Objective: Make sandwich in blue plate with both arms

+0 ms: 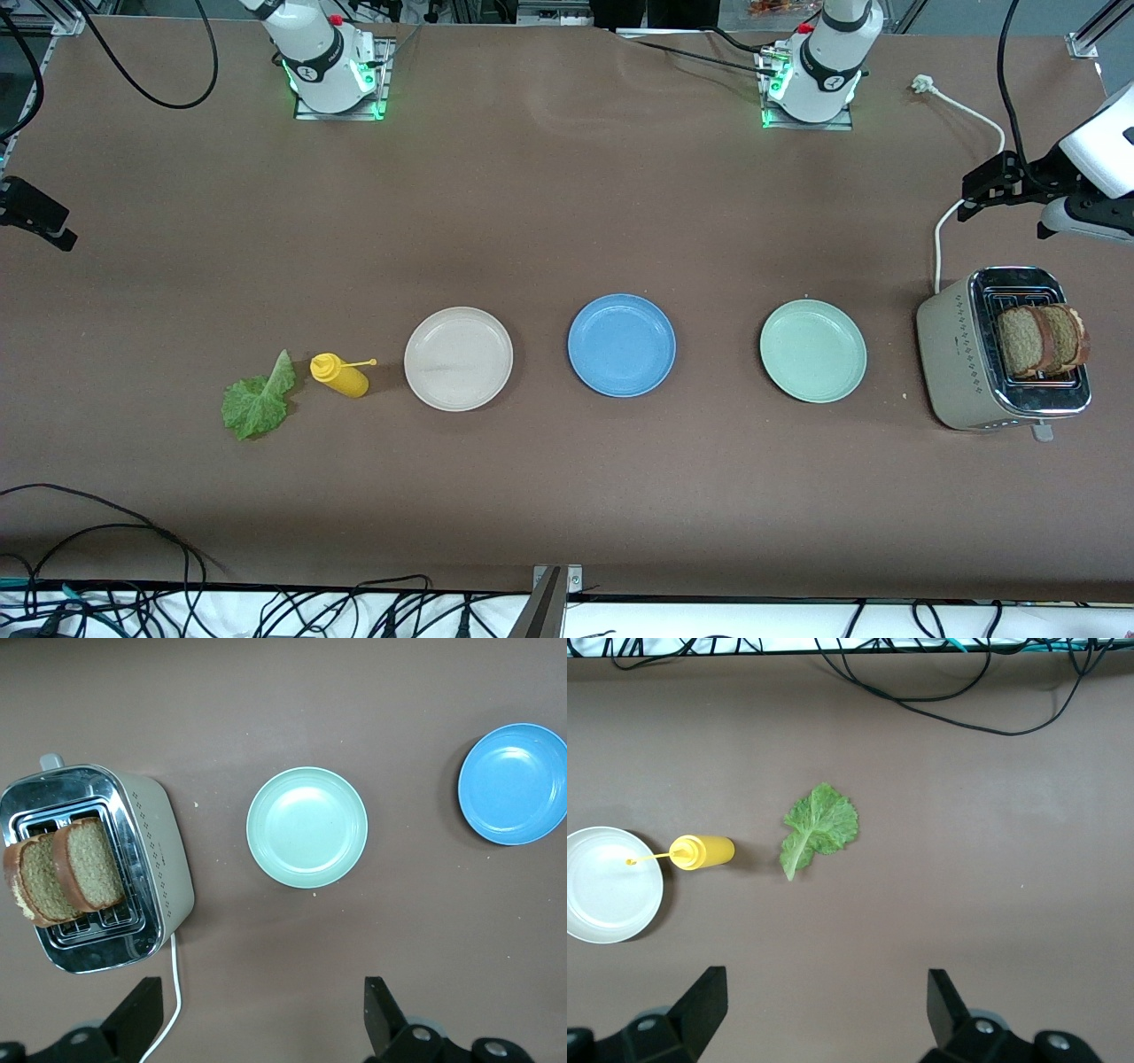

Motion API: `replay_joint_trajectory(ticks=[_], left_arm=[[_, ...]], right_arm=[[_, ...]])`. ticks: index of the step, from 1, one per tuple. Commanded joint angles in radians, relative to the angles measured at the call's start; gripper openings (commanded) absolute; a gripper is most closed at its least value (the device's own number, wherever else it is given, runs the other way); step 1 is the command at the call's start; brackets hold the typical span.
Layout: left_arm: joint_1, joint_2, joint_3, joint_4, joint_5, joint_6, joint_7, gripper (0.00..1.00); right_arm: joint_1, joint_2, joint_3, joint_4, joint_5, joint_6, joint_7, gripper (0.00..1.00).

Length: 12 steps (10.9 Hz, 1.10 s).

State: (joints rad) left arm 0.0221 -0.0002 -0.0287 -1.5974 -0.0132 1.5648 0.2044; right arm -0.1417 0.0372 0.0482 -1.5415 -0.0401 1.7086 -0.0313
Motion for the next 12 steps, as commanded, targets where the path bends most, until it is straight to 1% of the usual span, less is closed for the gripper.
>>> replay_joint_trajectory(ticks=[1, 8, 9, 12], left_arm=[[-0.001, 0.011, 0.0, 0.03, 0.002, -0.022, 0.003, 1.0], [-0.002, 0.009, -0.005, 0.03, 0.004, -0.022, 0.003, 1.0], [-0.002, 0.009, -0.019, 0.03, 0.006, -0.022, 0.003, 1.0], [-0.002, 0.008, -0.028, 0.028, 0.007, -0.023, 0.001, 1.0]], right_arm=[[-0.004, 0.006, 0.002, 0.017, -0.001, -0.001, 0.013, 1.0], [-0.006, 0.007, 0.001, 0.017, -0.001, -0.001, 0.013, 1.0], [-0.006, 0.007, 0.001, 0.017, -0.003, 0.0, 0.014, 1.0], [-0.006, 0.007, -0.001, 0.017, -0.003, 0.0, 0.013, 1.0]])
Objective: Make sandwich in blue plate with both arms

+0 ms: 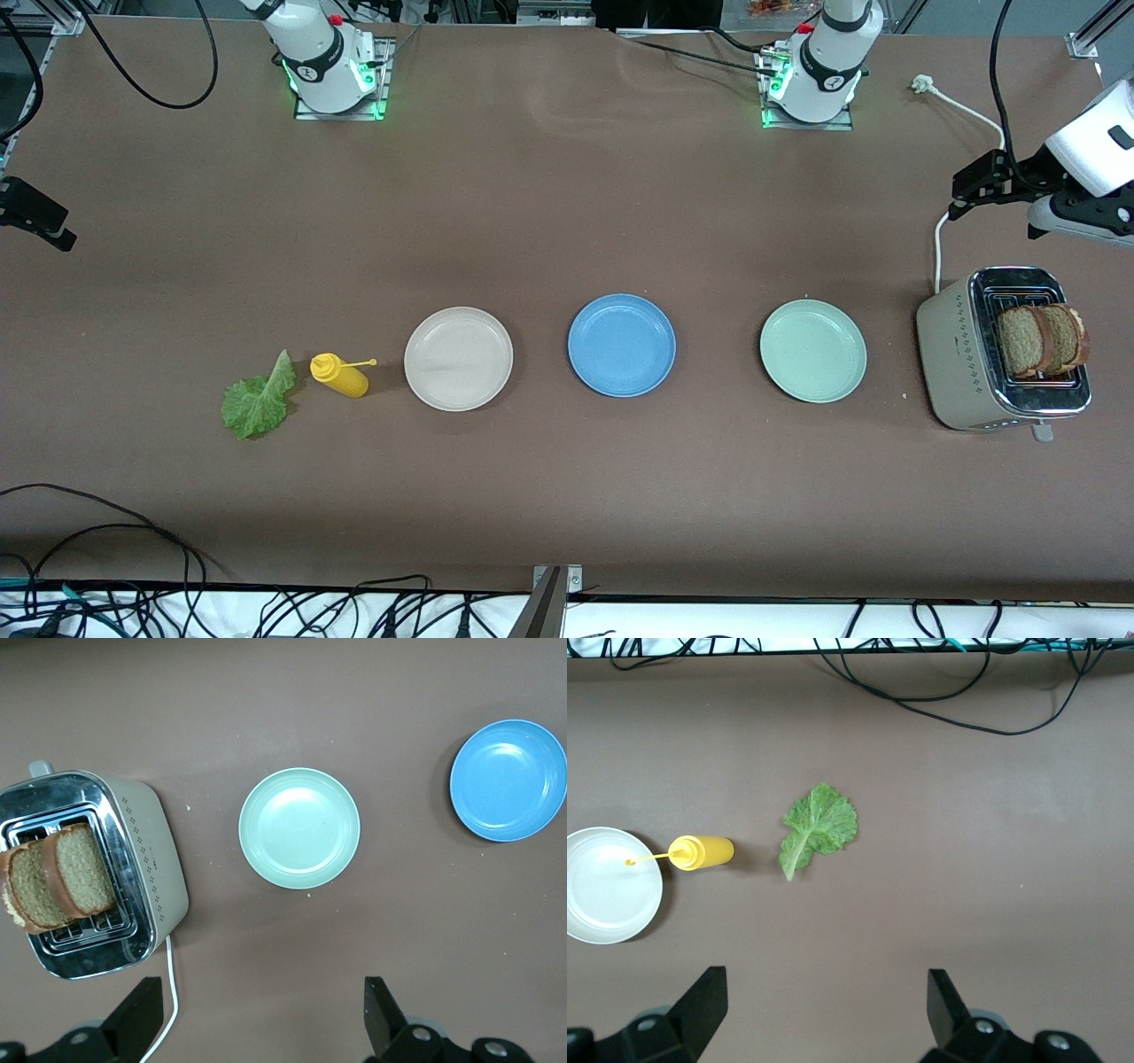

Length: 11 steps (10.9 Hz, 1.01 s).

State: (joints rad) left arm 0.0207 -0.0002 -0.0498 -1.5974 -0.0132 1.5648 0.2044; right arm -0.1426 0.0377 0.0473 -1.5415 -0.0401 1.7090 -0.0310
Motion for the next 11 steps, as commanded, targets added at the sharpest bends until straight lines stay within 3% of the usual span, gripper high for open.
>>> replay_joint_trajectory(ticks=[1, 11], left_arm=[[-0.001, 0.008, -0.015, 0.03, 0.007, -0.023, 0.0, 1.0], [0.001, 0.008, -0.013, 0.03, 0.007, -0.049, 0.0, 1.0]], right_arm=[[-0.005, 0.005, 0.002, 0.017, -0.003, -0.002, 0.014, 1.0], [-0.005, 0.007, -0.009, 0.017, -0.003, -0.003, 0.013, 1.0]])
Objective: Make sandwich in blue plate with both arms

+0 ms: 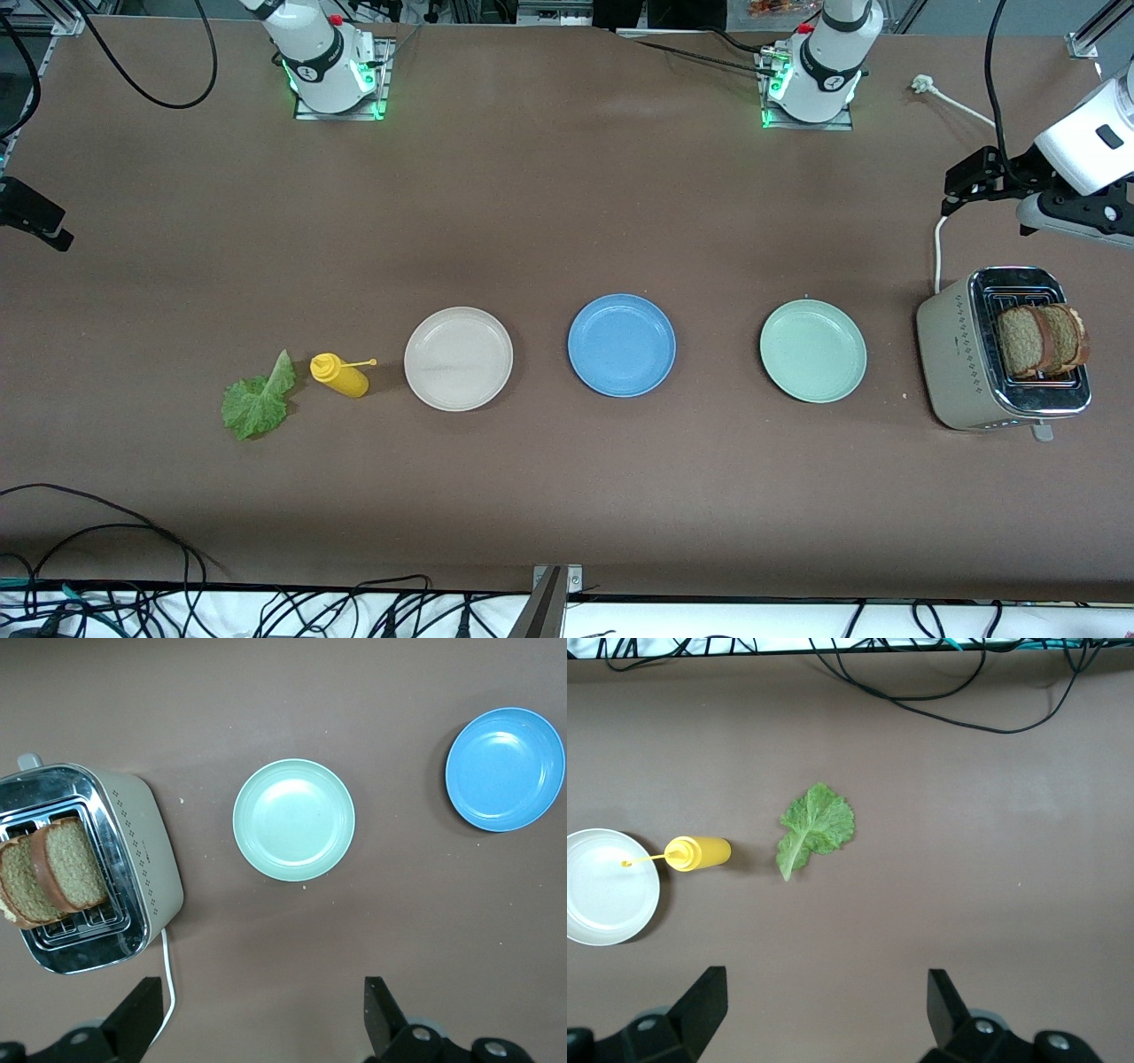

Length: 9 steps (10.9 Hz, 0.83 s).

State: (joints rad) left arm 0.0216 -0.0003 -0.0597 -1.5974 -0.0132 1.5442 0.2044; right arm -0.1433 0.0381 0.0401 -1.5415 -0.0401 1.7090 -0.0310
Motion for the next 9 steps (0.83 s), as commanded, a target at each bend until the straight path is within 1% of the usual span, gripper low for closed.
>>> replay_joint_trajectory(ticks=[1, 9], left_arm=[[0.003, 0.008, 0.0, 0.03, 0.006, -0.029, 0.003, 1.0], [0.011, 0.009, 0.001, 0.03, 0.007, -0.027, 0.004, 1.0]], right_arm=[[-0.004, 0.006, -0.002, 0.017, -0.003, -0.003, 0.013, 1.0], [-0.004, 0.006, -0.002, 0.017, -0.003, -0.002, 0.014, 1.0]])
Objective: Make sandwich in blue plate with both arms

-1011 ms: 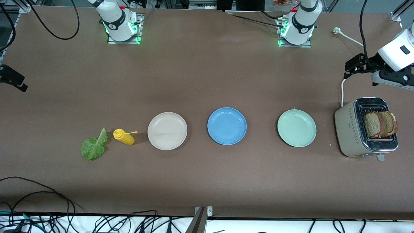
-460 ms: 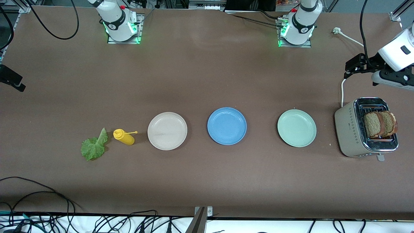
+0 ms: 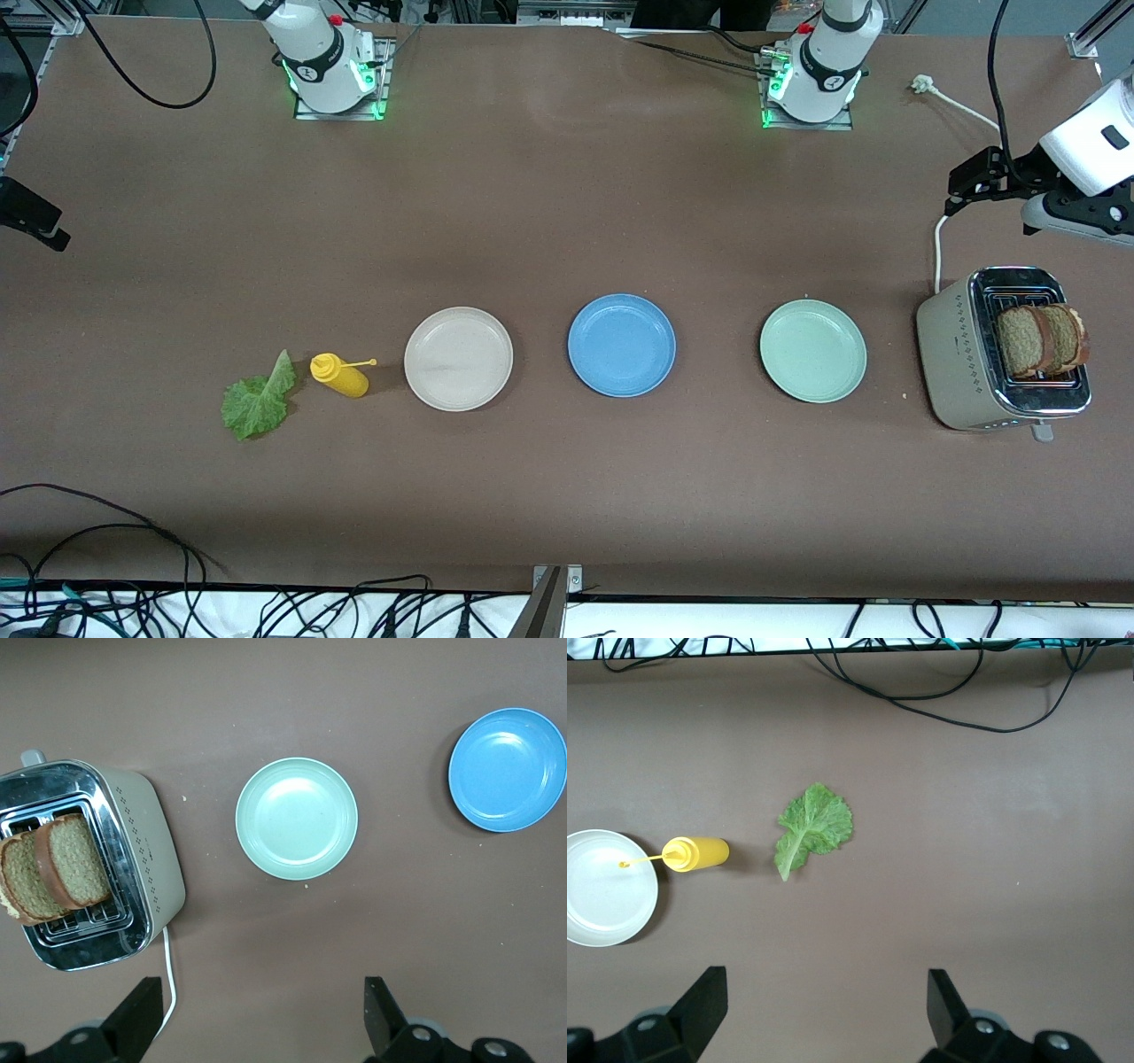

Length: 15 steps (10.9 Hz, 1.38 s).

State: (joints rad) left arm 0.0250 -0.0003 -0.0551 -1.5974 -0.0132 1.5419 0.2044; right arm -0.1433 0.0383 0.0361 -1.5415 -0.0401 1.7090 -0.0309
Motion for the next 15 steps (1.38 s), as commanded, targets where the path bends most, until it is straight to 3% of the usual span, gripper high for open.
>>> replay_joint_trajectory(ticks=[1, 9, 15], left_arm=[[0.007, 0.009, -0.002, 0.03, 0.007, -0.023, 0.004, 1.0], [0.029, 0.016, 0.001, 0.027, 0.005, -0.023, 0.006, 1.0], [0.131, 0.123, 0.003, 0.031, 0.001, -0.011, 0.009, 1.0]], right_arm=[[-0.004, 0.006, 0.004, 0.017, -0.003, -0.002, 0.014, 1.0], [-0.004, 0.006, 0.004, 0.017, -0.001, 0.0, 0.014, 1.0], [-0.002, 0.006, 0.004, 0.017, -0.001, 0.0, 0.014, 1.0]])
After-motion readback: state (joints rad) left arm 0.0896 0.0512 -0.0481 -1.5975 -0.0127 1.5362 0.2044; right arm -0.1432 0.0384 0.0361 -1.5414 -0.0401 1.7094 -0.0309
